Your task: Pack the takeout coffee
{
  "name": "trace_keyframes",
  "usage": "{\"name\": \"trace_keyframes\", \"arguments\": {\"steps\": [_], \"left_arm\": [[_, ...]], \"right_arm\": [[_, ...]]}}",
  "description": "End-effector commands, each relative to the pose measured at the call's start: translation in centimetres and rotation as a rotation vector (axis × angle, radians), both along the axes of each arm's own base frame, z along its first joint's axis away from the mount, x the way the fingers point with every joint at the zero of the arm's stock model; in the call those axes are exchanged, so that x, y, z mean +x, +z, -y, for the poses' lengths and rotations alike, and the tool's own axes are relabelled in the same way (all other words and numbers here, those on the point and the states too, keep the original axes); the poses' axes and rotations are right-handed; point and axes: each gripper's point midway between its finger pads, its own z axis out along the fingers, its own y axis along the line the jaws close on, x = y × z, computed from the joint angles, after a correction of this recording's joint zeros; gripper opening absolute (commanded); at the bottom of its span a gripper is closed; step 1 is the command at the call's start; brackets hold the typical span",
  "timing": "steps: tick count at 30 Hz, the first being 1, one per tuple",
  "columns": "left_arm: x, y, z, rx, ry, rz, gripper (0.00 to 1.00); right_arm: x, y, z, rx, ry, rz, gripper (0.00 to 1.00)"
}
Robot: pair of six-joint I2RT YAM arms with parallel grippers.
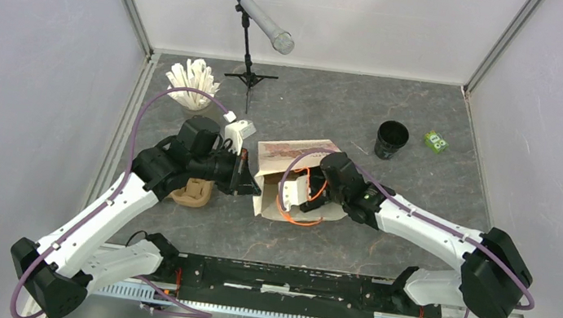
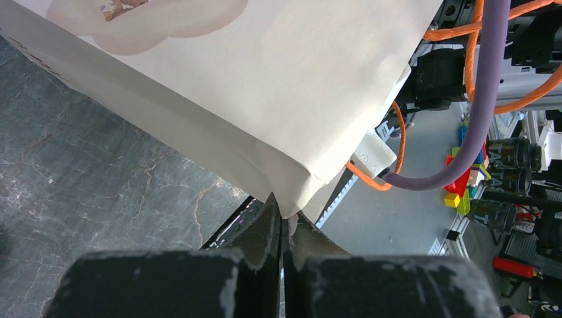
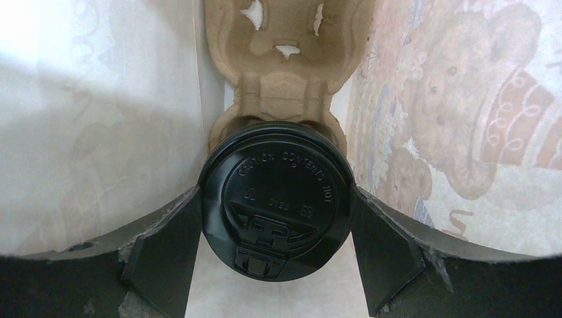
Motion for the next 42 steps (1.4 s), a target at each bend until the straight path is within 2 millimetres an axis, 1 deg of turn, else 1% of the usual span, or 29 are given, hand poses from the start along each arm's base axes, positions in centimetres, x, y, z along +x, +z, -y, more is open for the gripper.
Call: {"name": "trace_keyframes", "arguments": {"steps": [1,9,17,25,34,42], "left_arm": [[-0.8,1.0,0.3,-0.040,-0.013,-0.013,0.02],[-0.7,1.1,0.4,-0.041,-0.011,-0.017,0.02],[-0.5,1.4,0.5,-0.044,-0.014,-0.019,0.02],[-0.4,1.0,0.4,-0.029,-0.006,-0.027,0.02],[-0.2,0.9,0.7,-0.024,-0.019,-0.029,0.03],[0.4,1.2,0.4,0.002,0.008,-0.017,0.02]], "right_arm": [[0.4,-0.9,0.4,0.009,-0.030,-0.020,0.64],[0.1,-1.5,0.7,0.006,-0.020,-0.043,0.65],[0.3,-2.2,1.2,-0.014,-0.019,-0.053,0.67],[0.7,-2.6,1.2,-0.028,-0.012,-0.056,0.68],[1.2,-2.4,1.1,-0.017,-0.022,-0.049,0.69],[1.1,-0.8,1.1,-0.009,-0.012,-0.026,0.77]]}}
